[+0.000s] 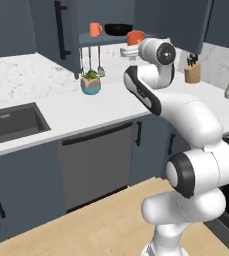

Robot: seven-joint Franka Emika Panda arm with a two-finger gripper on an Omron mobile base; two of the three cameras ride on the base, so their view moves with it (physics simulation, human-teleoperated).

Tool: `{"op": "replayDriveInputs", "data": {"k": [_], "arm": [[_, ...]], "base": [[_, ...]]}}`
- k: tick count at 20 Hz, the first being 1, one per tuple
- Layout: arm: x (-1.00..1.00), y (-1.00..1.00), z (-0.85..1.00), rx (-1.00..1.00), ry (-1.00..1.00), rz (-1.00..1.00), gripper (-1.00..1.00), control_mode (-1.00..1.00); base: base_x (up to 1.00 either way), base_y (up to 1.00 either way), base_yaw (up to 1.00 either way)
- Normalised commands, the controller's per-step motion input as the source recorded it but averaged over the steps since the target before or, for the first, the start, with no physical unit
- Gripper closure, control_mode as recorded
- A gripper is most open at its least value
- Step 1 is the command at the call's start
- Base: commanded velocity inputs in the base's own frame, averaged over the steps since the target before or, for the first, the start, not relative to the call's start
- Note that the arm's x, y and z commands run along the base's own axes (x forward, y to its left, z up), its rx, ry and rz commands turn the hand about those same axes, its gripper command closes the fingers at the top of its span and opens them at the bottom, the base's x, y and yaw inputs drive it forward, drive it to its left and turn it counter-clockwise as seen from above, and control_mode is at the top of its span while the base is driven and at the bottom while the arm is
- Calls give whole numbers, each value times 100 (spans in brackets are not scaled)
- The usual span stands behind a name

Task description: Gather all objects into one cabinet and sort the glasses and bowls to opposite sides.

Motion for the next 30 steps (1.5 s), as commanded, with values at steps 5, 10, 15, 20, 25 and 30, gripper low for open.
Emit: {"op": "replayDriveInputs", "data": {"k": [5, 10, 15, 20, 25, 30], "arm": [[0, 0, 0, 0, 0, 0, 100, 100], [0, 0, 0, 0, 0, 0, 100, 100], [0, 0, 0, 0, 0, 0, 100, 100], [0, 0, 0, 0, 0, 0, 100, 100], [0, 0, 0, 0, 0, 0, 100, 100], [0, 0, 0, 0, 0, 0, 100, 100]], "base": [[24, -54, 0], [49, -30, 1], [71, 0, 12], [86, 0, 20], [76, 0, 21], [50, 0, 23]]}}
